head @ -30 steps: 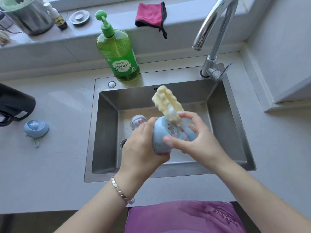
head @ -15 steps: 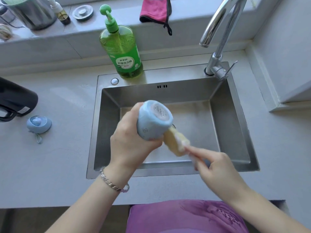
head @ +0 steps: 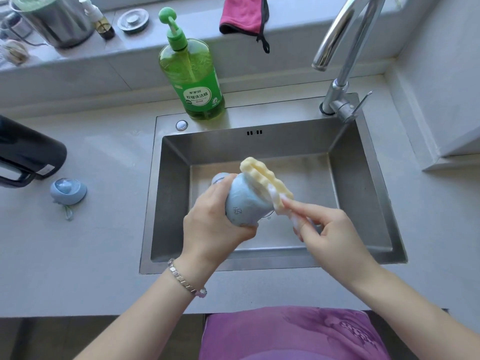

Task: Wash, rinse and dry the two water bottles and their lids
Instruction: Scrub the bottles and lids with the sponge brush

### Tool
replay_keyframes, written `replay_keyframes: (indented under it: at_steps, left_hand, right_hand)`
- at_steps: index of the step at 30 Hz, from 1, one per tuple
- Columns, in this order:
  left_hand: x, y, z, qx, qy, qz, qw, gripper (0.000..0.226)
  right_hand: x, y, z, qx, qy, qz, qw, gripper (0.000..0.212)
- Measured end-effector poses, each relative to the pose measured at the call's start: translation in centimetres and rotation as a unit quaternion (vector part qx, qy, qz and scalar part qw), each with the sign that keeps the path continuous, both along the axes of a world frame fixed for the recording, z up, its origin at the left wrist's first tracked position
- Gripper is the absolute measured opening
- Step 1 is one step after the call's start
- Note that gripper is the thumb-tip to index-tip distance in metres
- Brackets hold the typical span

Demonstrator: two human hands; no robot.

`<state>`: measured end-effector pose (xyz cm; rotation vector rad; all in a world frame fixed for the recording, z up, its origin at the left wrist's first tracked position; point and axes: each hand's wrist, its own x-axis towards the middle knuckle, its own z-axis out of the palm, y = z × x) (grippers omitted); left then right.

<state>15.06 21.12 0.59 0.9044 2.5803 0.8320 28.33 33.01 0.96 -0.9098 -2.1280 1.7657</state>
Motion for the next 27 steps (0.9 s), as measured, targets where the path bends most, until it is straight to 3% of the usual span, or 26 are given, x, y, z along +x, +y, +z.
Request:
replay_keyframes:
  at_steps: [3, 8, 12, 16, 20, 23, 27]
  left_hand:
    - [0.3, -0.2, 0.3, 0.005, 0.024, -0.018, 1.000, 0.078]
    - [-0.6, -0.2, 0.5, -0.001, 0.013, 0.016, 1.000, 0.078]
    - [-0.2, -0.3, 0.8, -0.002, 0.047, -0.019, 0.999, 0.080]
    - [-0.4, 0.0, 0.6, -0.019, 0.034, 0.005, 0.999, 0.075]
    - [-0.1, 0.1, 0.8, -0.008, 0.046, -0.025, 0.999, 0.079]
    - [-0.3, 0.1, 0.7, -0.010, 0.039, -0.007, 0.999, 0.078]
    - [-0.2, -0.1, 0.7, -0.013, 0.054, -0.020, 0.998, 0.080]
  right_hand:
    - [-0.4, 0.7, -0.7, -0.004, -0.029, -0.022, 0.999, 0.037]
    - [0.3, -1.1, 0.9, -0.038, 0.013, -0.008, 0.999, 0.043]
    - [0.0, 0.1, 0.3, -0.073, -0.012, -0.054, 0.996, 0.033]
    - [0.2, -0.9, 1.7, -0.110, 0.014, -0.020, 0.994, 0.039]
    - [-0.2, 0.2, 1.5, -0.122, 0.001, -0.066, 0.990, 0.034]
    - [-0.2, -0.5, 2.2, -0.127, 0.017, -0.026, 0.991, 0.038]
    - [-0.5, 0.3, 1.5, -0.121, -0.007, -0.058, 0.991, 0.033]
